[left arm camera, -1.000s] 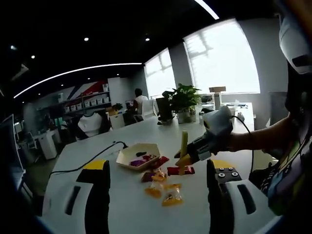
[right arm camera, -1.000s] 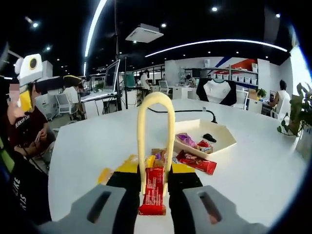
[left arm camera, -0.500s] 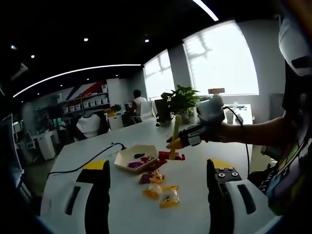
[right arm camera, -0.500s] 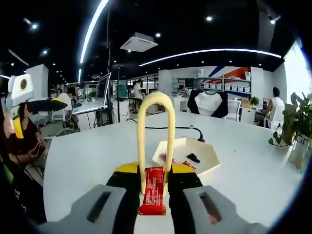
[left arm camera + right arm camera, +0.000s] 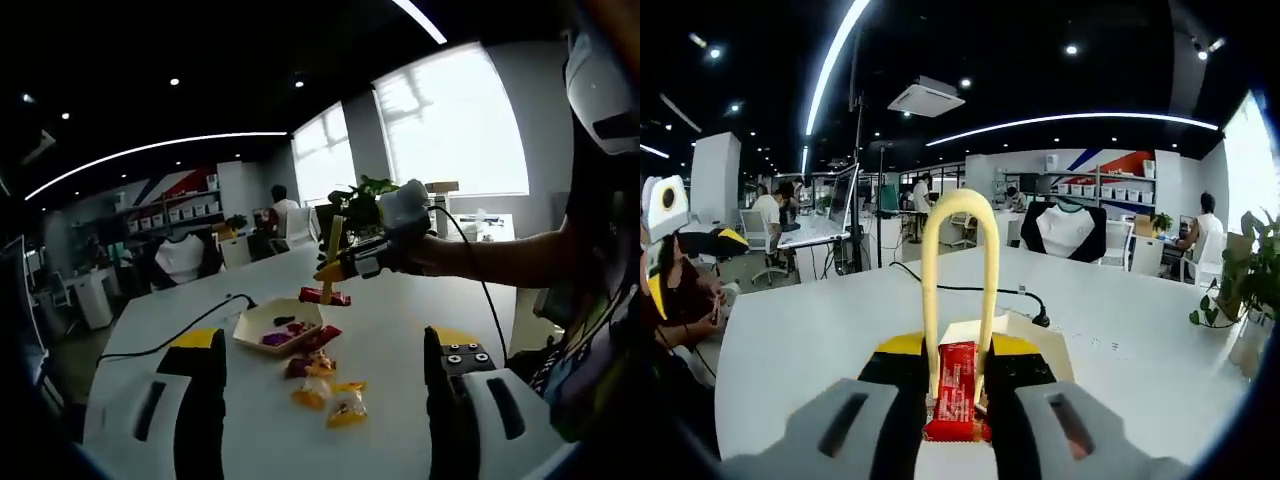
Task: Place the target food into the container with the food tongs after gripping and lifting it, then release it inside without dropping or visibly crushing the food.
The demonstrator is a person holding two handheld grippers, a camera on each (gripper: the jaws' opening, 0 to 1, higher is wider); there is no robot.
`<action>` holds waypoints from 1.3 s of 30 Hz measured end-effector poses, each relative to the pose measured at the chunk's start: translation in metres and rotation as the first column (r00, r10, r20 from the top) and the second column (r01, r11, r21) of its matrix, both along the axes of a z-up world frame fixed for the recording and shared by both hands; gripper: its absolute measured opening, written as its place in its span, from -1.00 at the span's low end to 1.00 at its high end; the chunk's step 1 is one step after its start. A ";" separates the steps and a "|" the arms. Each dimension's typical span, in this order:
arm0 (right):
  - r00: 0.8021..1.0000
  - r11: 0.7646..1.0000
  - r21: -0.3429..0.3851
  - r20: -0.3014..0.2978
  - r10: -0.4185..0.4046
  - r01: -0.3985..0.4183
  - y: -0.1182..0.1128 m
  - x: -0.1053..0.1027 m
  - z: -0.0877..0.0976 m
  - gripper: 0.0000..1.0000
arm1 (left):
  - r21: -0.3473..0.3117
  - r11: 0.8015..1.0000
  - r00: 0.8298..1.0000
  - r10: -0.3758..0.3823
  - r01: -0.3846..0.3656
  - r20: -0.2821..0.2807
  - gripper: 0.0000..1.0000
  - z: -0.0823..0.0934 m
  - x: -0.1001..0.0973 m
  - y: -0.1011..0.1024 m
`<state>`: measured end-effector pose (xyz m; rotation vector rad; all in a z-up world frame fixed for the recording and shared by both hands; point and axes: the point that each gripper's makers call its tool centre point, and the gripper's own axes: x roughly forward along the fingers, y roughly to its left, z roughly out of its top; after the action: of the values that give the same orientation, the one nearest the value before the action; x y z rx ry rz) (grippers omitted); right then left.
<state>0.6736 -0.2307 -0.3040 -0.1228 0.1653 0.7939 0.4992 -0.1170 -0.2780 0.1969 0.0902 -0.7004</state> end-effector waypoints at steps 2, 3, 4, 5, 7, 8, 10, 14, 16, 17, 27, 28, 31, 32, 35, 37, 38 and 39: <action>1.000 1.000 0.012 0.000 0.006 -0.006 0.004 0.009 0.004 -0.68 | 0.012 1.000 1.000 0.004 -0.004 0.003 0.73 -0.001 0.001 0.001; 1.000 1.000 0.022 -0.002 0.008 -0.008 0.007 0.015 0.006 -0.68 | 0.021 1.000 1.000 0.006 -0.006 0.005 0.73 -0.002 0.002 0.001; 1.000 1.000 0.020 -0.001 0.010 -0.010 0.009 0.019 0.007 -0.68 | 0.021 1.000 1.000 0.006 -0.006 0.004 0.73 -0.002 0.003 0.001; 1.000 1.000 0.020 0.000 0.007 -0.007 0.011 0.023 0.008 -0.68 | 0.019 1.000 1.000 0.005 -0.005 0.001 0.72 -0.002 0.003 0.000; 1.000 1.000 0.027 -0.002 0.013 -0.013 0.015 0.031 0.009 -0.68 | 0.014 1.000 1.000 0.003 -0.003 -0.001 0.72 -0.002 0.004 0.000; 1.000 1.000 0.027 0.000 0.016 -0.016 0.019 0.036 0.010 -0.68 | 0.017 1.000 1.000 0.003 -0.003 -0.001 0.72 -0.002 0.004 0.000; 1.000 1.000 0.017 -0.003 0.019 -0.019 0.022 0.042 0.008 -0.68 | 0.019 1.000 1.000 0.004 -0.004 0.001 0.72 -0.002 0.005 0.001; 1.000 1.000 0.009 -0.011 0.021 -0.021 0.028 0.057 0.002 -0.67 | 0.024 1.000 1.000 0.012 -0.012 0.004 0.72 0.000 0.007 0.005; 1.000 1.000 -0.012 -0.004 0.025 -0.025 0.031 0.066 -0.003 -0.67 | 0.022 1.000 1.000 0.022 -0.022 0.006 0.72 0.001 0.008 0.009; 1.000 1.000 -0.007 -0.008 0.025 -0.025 0.031 0.069 -0.005 -0.67 | 0.022 0.999 1.000 0.025 -0.025 0.006 0.72 0.001 0.008 0.011; 0.999 1.000 0.015 -0.045 0.006 -0.005 0.044 0.107 -0.027 -0.67 | 0.030 0.998 0.999 0.051 -0.051 -0.002 0.71 -0.002 0.005 0.020; 0.998 1.000 0.021 -0.066 0.019 -0.017 0.047 0.110 -0.031 -0.67 | 0.031 0.998 0.999 0.051 -0.051 -0.003 0.71 -0.002 0.005 0.021; 0.998 0.999 -0.036 -0.067 0.021 -0.024 0.051 0.115 -0.044 -0.66 | 0.036 0.998 0.999 0.053 -0.053 -0.001 0.70 -0.002 0.005 0.022; 0.997 0.999 -0.044 -0.072 0.030 -0.033 0.056 0.115 -0.050 -0.66 | 0.036 0.998 0.999 0.055 -0.055 0.000 0.70 -0.001 0.005 0.022; 0.996 0.998 -0.048 -0.081 0.036 -0.040 0.062 0.119 -0.059 -0.66 | 0.049 0.997 0.998 0.065 -0.065 0.004 0.70 0.001 0.005 0.026; 0.995 0.998 -0.052 -0.091 0.038 -0.043 0.066 0.121 -0.066 -0.66 | 0.046 0.996 0.997 0.071 -0.072 0.010 0.70 0.004 0.005 0.029; 0.995 0.997 -0.058 -0.093 0.036 -0.042 0.067 0.122 -0.069 -0.66 | 0.048 0.996 0.997 0.073 -0.073 0.010 0.70 0.005 0.005 0.031; 0.995 0.997 -0.064 -0.096 0.034 -0.040 0.067 0.124 -0.073 -0.66 | 0.053 0.996 0.997 0.076 -0.077 0.011 0.70 0.005 0.005 0.032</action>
<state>0.7972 -0.1634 -0.3767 -0.1505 0.2802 0.8323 0.5041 -0.0852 -0.2734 0.2466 0.1076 -0.6210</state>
